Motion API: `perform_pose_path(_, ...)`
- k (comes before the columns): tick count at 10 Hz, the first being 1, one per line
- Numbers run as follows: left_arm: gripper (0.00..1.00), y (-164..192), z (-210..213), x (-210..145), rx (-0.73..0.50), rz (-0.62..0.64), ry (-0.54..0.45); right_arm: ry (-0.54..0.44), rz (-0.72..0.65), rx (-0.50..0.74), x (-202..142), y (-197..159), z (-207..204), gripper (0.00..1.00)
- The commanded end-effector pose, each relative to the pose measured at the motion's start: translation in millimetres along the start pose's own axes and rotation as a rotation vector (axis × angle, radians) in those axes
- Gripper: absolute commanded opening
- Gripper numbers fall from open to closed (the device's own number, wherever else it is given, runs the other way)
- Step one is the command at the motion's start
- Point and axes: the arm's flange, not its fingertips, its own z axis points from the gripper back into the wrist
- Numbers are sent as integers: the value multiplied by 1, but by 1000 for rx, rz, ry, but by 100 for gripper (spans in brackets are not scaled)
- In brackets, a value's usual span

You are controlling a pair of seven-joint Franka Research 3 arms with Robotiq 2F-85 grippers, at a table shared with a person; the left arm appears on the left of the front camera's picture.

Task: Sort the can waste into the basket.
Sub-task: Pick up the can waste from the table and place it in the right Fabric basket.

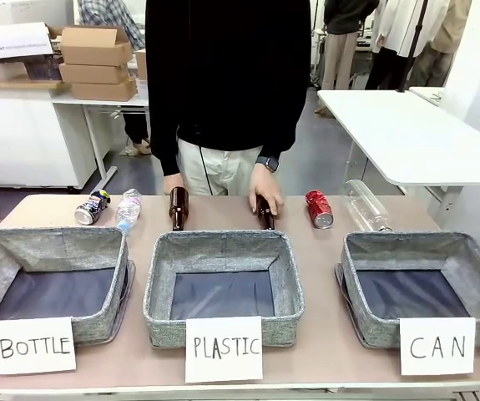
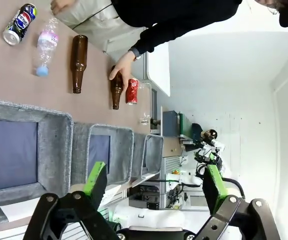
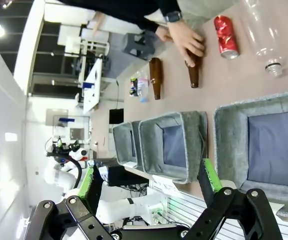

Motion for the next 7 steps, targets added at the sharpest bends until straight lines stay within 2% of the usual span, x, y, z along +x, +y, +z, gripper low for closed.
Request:
perform_pose_path(1, 100, 3, -1, 4, -27, -16, -8, -8, 21, 28, 4, -1, 0, 100)
perform_pose_path(4, 100, 4, 3, 1, -4, 5, -9, -8, 21, 28, 4, -1, 0, 100)
perform_pose_path(5, 100, 0, -33, 24, 278, -95, 27, -8, 21, 28, 4, -1, 0, 100)
perform_pose_path(6, 100, 8, -67, 47, 411, -170, 48, -8, 21, 28, 4, -1, 0, 100)
perform_pose_path(7, 100, 16, -93, 68, 485, -191, 59, -8, 21, 28, 4, -1, 0, 100)
